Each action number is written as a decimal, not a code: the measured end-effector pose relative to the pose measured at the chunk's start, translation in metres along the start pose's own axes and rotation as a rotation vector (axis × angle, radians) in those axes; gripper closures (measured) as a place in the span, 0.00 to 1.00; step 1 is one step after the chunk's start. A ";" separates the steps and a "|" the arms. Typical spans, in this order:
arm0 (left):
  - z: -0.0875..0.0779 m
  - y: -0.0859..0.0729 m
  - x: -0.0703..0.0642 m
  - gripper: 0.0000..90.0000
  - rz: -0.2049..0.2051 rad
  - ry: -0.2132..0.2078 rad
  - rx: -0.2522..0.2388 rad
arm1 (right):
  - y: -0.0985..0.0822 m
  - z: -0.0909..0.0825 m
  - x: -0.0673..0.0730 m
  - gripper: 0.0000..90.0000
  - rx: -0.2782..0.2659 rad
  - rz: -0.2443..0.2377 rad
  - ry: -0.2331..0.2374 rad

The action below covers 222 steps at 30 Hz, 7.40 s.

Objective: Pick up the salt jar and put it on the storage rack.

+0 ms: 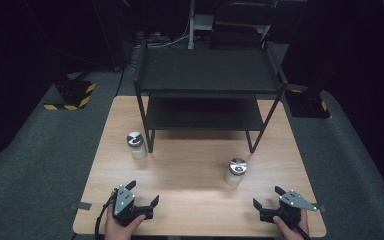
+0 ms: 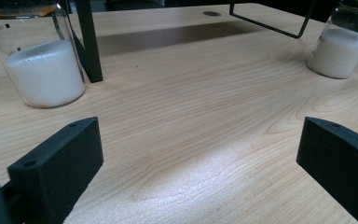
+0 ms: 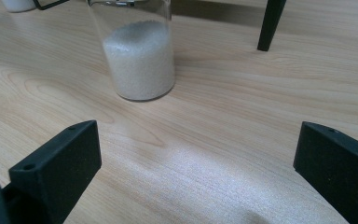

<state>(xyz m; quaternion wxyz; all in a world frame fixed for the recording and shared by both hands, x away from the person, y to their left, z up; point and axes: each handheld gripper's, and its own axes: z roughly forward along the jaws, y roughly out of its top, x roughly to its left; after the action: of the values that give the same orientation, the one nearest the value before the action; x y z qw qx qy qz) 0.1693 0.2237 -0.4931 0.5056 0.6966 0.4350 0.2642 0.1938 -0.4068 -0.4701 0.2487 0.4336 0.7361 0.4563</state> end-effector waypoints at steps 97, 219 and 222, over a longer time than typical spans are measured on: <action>0.120 0.049 0.050 0.30 -0.144 0.344 -0.024 | -0.005 -0.003 0.000 0.00 -0.025 0.005 0.020; 0.022 0.180 -0.068 0.35 0.043 0.172 -0.319 | -0.010 -0.005 -0.004 0.00 -0.048 0.020 0.032; 0.023 0.186 -0.068 0.35 0.043 0.171 -0.331 | -0.010 -0.006 -0.004 0.00 -0.049 0.022 0.031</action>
<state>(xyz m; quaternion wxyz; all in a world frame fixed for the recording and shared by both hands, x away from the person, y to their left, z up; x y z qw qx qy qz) 0.2180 0.1330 -0.3218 0.5686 0.5883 0.4119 0.4013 0.1872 -0.4153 -0.4766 0.2429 0.4282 0.7238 0.4836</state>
